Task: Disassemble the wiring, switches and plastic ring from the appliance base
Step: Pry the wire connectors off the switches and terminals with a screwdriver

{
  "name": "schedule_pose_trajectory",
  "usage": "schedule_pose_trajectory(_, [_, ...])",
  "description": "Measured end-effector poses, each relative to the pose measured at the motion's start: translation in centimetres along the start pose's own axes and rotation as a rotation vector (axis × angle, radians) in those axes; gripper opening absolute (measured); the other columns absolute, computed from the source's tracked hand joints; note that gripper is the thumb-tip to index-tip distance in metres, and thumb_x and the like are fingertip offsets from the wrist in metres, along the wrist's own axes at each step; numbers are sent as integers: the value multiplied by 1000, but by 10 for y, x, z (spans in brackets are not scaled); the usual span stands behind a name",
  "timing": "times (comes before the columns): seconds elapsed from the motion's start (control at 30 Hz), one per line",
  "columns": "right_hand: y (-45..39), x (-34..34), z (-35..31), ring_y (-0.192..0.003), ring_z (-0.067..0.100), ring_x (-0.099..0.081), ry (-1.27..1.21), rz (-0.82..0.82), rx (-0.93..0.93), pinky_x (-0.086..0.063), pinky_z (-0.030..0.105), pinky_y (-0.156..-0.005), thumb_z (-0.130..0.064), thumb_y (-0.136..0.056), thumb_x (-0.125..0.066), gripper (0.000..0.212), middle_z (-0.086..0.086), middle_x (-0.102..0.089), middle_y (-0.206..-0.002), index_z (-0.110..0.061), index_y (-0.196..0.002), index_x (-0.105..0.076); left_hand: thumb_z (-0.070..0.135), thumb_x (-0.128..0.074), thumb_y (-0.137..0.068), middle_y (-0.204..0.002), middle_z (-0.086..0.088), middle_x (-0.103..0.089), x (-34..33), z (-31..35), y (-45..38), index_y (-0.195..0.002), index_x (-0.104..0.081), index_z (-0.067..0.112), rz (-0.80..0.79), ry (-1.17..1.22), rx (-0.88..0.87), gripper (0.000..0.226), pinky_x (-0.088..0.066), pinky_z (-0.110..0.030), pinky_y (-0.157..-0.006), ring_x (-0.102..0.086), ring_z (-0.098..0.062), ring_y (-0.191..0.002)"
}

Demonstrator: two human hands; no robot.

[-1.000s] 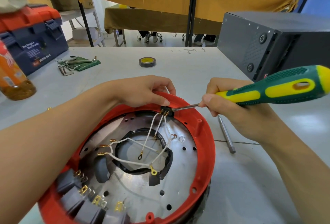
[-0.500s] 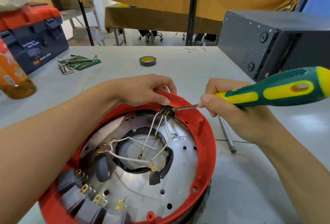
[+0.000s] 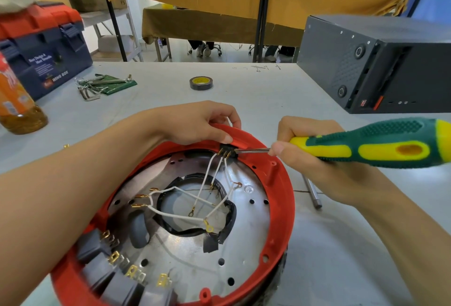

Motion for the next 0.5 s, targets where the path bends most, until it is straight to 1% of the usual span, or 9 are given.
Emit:
schedule_pose_trajectory(0.1, [-3, 4, 8, -49, 14, -42, -25, 51, -60, -34, 15, -48, -41, -81, -53, 35, 7, -48, -55, -11, -63, -51, 12, -61, -90, -87, 2, -68, 0, 0, 0, -104, -58, 21, 5, -11, 4, 17, -48, -24, -77, -62, -13, -78])
schedule_pose_trajectory(0.17, [-4, 9, 16, -54, 19, -45, -89, 114, -132, -36, 18, -51, -43, -76, -51, 36, 8, -49, -56, -9, -64, -50, 12, -61, -90, -90, -2, -69, 0, 0, 0, -104, -58, 21, 3, -10, 3, 17, -48, -31, -82, -63, -18, -82])
schedule_pose_trajectory(0.2, [-4, 10, 19, -54, 17, -46, -128, 135, -152, -36, 19, -53, -42, -75, -50, 36, 7, -49, -55, -8, -64, -51, 12, -61, -91, -91, -2, -69, 0, 1, 0, -104, -58, 21, 0, -7, 1, 16, -48, -32, -84, -64, -18, -83])
schedule_pose_trajectory(0.23, [-5, 9, 21, -53, 11, -46, -173, 148, -163, -36, 18, -54, -41, -75, -50, 37, 5, -48, -54, -5, -64, -51, 12, -61, -91, -91, -1, -69, 0, 1, 0, -104, -58, 22, -3, -8, 0, 16, -49, -34, -85, -64, -18, -83])
schedule_pose_trajectory(0.27, [-5, 8, 24, -52, 5, -47, -223, 153, -168, -36, 15, -54, -39, -75, -51, 38, 3, -47, -52, -3, -63, -50, 12, -61, -91, -92, -1, -70, 0, 1, 1, -103, -58, 22, -5, -9, -1, 16, -50, -36, -87, -65, -19, -85])
schedule_pose_trajectory(0.3, [-5, 7, 26, -52, 2, -49, -263, 164, -177, -36, 11, -54, -36, -75, -52, 39, 1, -46, -51, 0, -63, -49, 12, -61, -91, -93, -3, -70, 0, 1, 1, -103, -58, 22, -6, -9, -2, 16, -50, -39, -88, -65, -22, -87])
schedule_pose_trajectory(0.33, [-5, 7, 28, -52, 2, -51, -285, 178, -184, -35, 9, -54, -34, -75, -53, 39, -1, -45, -51, 3, -63, -48, 12, -61, -91, -94, -5, -70, 0, 1, 1, -103, -59, 22, -5, -9, -4, 16, -49, -42, -89, -65, -24, -88])
schedule_pose_trajectory(0.4, [-5, 8, 29, -52, 1, -51, -284, 188, -186, -35, 10, -54, -35, -75, -53, 40, -2, -44, -51, 3, -63, -48, 13, -61, -91, -95, -7, -69, 0, 1, 1, -104, -59, 22, -2, -16, -4, 16, -48, -46, -90, -64, -27, -89])
schedule_pose_trajectory(0.5, [-4, 10, 23, -52, 6, -44, -229, 165, -189, -35, 18, -53, -41, -72, -50, 39, -1, -47, -52, -3, -63, -52, 13, -61, -91, -93, -4, -70, 0, 0, 1, -105, -59, 21, -1, -12, 3, 16, -49, -40, -88, -65, -23, -87])
Point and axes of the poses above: each hand's wrist, its own y-axis away from the middle knuckle, its own x-axis out of the back of the hand, z = x × y, the point moved 10 cm from there along -y, towards the middle knuckle
